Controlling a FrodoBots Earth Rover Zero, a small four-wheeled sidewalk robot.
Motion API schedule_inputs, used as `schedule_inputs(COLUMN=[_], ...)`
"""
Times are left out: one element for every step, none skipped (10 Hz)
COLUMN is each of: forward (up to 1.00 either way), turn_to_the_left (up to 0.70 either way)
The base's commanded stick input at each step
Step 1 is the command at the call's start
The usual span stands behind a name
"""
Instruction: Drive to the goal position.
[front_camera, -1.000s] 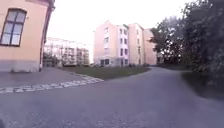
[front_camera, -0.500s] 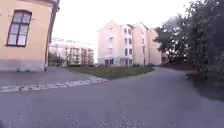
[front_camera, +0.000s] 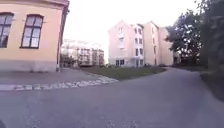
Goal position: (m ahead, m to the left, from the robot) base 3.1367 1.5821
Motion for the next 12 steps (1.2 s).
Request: schedule_inputs(forward=[0.00,0.00,0.00,0.00,0.00,0.00,0.00,0.00,0.00,0.00,0.00,0.00], turn_to_the_left=[0.45,0.45,0.45,0.45,0.45,0.45,0.45,0.45,0.45,0.45,0.45,0.45])
